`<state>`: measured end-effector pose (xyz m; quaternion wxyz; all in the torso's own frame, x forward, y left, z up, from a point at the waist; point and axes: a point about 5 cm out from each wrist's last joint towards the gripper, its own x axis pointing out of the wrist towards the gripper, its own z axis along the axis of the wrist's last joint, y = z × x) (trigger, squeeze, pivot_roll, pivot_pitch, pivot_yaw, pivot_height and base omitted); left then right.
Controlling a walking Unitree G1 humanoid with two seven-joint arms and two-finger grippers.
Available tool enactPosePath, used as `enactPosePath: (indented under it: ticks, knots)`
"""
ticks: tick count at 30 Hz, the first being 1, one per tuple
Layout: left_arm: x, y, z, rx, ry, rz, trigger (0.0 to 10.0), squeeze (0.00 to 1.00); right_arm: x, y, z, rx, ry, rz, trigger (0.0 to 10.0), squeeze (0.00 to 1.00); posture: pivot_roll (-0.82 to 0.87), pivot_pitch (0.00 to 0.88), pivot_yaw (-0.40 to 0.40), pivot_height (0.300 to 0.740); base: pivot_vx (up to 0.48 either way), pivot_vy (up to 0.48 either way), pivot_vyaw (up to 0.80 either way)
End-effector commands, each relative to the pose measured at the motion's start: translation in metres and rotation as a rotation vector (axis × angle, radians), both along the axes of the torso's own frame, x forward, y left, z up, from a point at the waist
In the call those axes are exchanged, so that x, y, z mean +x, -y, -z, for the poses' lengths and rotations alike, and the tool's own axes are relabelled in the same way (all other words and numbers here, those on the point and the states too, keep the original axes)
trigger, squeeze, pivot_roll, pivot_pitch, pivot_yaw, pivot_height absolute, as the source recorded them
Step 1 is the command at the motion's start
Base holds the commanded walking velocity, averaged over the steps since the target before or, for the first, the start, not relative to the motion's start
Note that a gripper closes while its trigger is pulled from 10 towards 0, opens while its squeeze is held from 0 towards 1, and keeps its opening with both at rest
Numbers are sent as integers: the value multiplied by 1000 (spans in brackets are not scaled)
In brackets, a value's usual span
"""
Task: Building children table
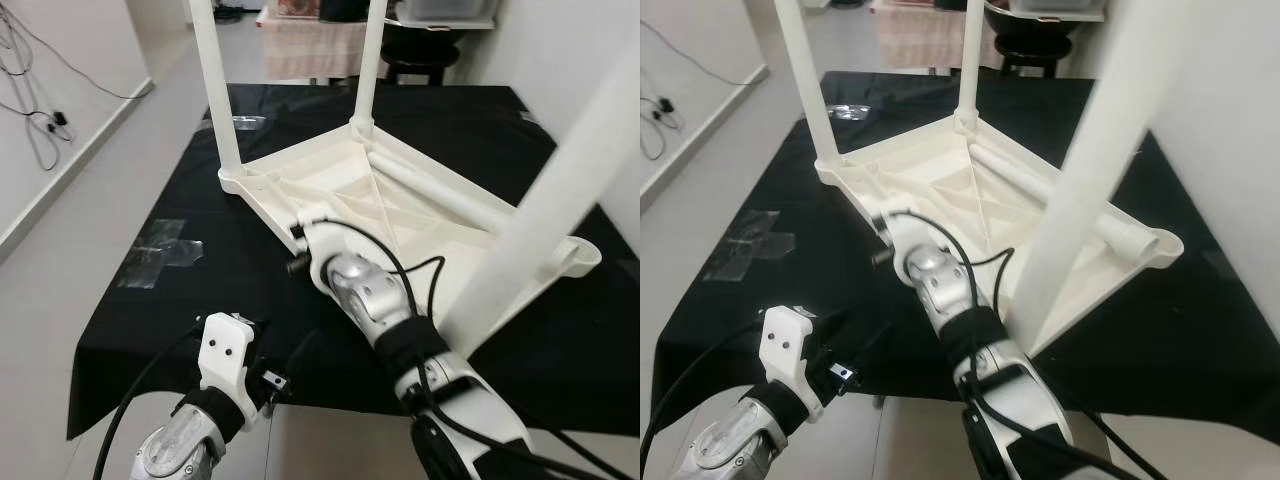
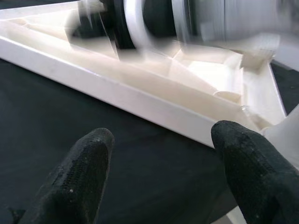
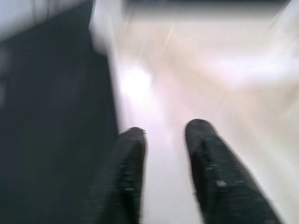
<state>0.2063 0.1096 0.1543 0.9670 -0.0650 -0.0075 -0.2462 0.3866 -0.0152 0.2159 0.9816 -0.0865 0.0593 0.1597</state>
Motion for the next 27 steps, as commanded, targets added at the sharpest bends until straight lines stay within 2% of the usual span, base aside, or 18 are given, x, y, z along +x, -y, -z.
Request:
enactPosePath:
  ticks: [1, 3, 5, 6, 7, 8, 9, 10, 12, 14, 16, 17, 20, 22, 25, 26, 27]
  knots:
    - [-3, 1, 0, -1, -1, 2, 10000, 0, -5, -20, -12, 125, 49, -38, 10000, 1000, 8, 122, -28, 740, 0, 0, 0]
    - [-3, 1, 0, 0, -2, 1, 10000, 0, -11, -32, -18, 180, 79, -119, 10000, 1000, 7, 120, -27, 740, 0, 0, 0]
    - [-3, 1, 1, 0, -2, 1, 10000, 0, -12, -34, -18, 191, 88, -132, 10000, 1000, 7, 120, -27, 740, 0, 0, 0]
    - [-3, 1, 1, 1, -2, 0, 10000, 0, -20, -42, -15, 218, 77, -242, 10000, 710, -1, 119, -23, 740, 0, 0, 0]
    - [-3, 0, 0, 1, -1, 0, 10000, 0, -31, -46, -11, 235, 65, -386, 10000, 75, -3, 118, -22, 740, 0, 0, 0]
    - [-3, 0, 0, 1, -1, 0, 10000, 0, -31, -46, -11, 235, 65, -386, 10000, 75, -3, 118, -22, 740, 0, 0, 0]
    - [-3, 0, 0, 1, -1, 0, 10000, 0, -41, -50, -7, 245, 56, -492, 10000, 75, -3, 118, -22, 740, 0, 0, 0]
    - [-3, -1, 0, 1, 0, 0, 10000, 0, -54, -44, 1, 235, 43, -602, 10000, 0, -12, 118, -14, 740, 0, 0, 0]
    - [-2, -2, -1, -3, 1, -6, 10000, 0, -70, -30, 13, 210, 43, -689, 10000, 0, -19, 121, -9, 740, 0, 0, 0]
    - [-1, -3, -1, -5, 1, -10, 10000, 0, -75, -25, 18, 202, 50, -708, 10000, 0, -21, 121, -8, 740, 0, 0, 0]
    - [1, -8, -3, -19, 5, -57, 10000, 0, -79, -6, 24, 214, 40, -696, 10000, 0, -28, 121, -4, 740, 0, 0, 0]
    - [1, -8, -3, -19, 5, -57, 10000, 0, -79, -6, 24, 214, 40, -696, 10000, 0, -28, 121, -4, 740, 0, 0, 0]
    - [6, -34, -9, -18, 28, -269, 10000, 0, -82, 20, 26, 260, 10, -654, 10000, 0, -37, 125, 10, 740, 0, 0, 0]
    - [6, -38, -10, -15, 32, -302, 10000, 0, -83, 23, 26, 264, 8, -654, 10000, 0, -37, 125, 10, 740, 0, 0, 0]
    - [2, -76, -7, 16, 21, -514, 10000, 0, -88, 39, 28, 277, 5, -623, 10000, 0, -29, 127, 15, 740, 0, 0, 0]
    - [2, -76, -7, 16, 21, -514, 10000, 0, -88, 39, 28, 277, 5, -623, 10000, 0, -29, 127, 15, 740, 0, 0, 0]
    - [-3, -89, -5, 46, 11, -591, 10000, 0, -89, 45, 27, 312, -4, -603, 10000, 0, -29, 127, 15, 740, 0, 0, 0]
